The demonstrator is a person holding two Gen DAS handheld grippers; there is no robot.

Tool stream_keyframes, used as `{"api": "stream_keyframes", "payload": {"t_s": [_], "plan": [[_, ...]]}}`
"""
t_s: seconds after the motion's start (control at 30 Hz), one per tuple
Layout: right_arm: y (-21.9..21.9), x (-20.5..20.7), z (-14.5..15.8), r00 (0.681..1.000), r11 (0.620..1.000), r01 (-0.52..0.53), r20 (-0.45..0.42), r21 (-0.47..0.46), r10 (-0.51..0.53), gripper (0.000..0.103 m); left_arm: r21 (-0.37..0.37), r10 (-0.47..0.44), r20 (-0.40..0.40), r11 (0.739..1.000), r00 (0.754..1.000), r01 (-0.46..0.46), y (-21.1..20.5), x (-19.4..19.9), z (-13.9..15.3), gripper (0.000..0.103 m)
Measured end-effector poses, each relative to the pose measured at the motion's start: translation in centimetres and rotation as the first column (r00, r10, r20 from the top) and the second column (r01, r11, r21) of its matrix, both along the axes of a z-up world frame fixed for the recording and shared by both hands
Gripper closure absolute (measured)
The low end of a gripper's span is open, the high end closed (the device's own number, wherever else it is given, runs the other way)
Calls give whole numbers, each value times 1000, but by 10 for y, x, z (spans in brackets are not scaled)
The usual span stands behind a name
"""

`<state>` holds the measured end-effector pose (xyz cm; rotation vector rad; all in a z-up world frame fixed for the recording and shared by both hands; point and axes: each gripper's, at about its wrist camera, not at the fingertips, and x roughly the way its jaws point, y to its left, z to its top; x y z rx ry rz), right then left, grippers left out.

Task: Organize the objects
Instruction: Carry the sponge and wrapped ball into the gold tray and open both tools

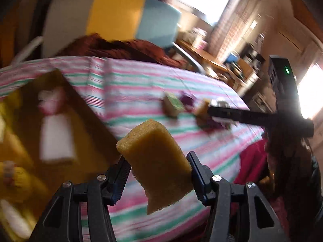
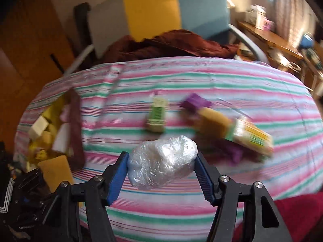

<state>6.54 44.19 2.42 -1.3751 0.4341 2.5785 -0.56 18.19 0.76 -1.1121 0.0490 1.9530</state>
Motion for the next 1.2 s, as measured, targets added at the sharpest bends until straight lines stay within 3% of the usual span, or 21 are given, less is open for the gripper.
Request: {"api": "stream_keyframes", "payload": {"t_s": [0.13, 0.3, 0.53, 0.6, 0.7, 0.8, 0.93, 1.2], "plan": [[-53, -37, -1, 991, 991, -126, -39, -36, 124, 38, -33, 130, -27, 991, 991, -131, -45, -36, 9, 46], [-121, -64, -4, 956, 953, -291, -67, -79, 287, 38, -75, 244, -46, 966, 969, -247, -84, -85, 12, 46], [-194, -91, -24, 904, 894, -427, -70, -138, 421, 37, -64, 317, -29, 946, 948, -318, -98, -137, 10, 45], [-208, -96, -30, 892, 878, -452, -66, -157, 447, 35, -67, 331, -23, 941, 943, -332, -97, -151, 7, 36], [-230, -101, -42, 873, 855, -487, -67, -180, 483, 15, -72, 398, -4, 915, 918, -397, -104, -169, 4, 27], [-242, -100, -52, 863, 842, -503, -51, -194, 503, 12, -48, 428, -9, 902, 904, -428, -114, -168, 5, 27], [-244, -95, -63, 854, 831, -513, -26, -215, 520, 12, -75, 472, 10, 880, 882, -470, -127, -161, -4, 27], [-222, -81, -55, 897, 870, -440, -65, -223, 437, 3, -72, 466, -75, 879, 882, -470, -130, -104, -2, 27]]}}
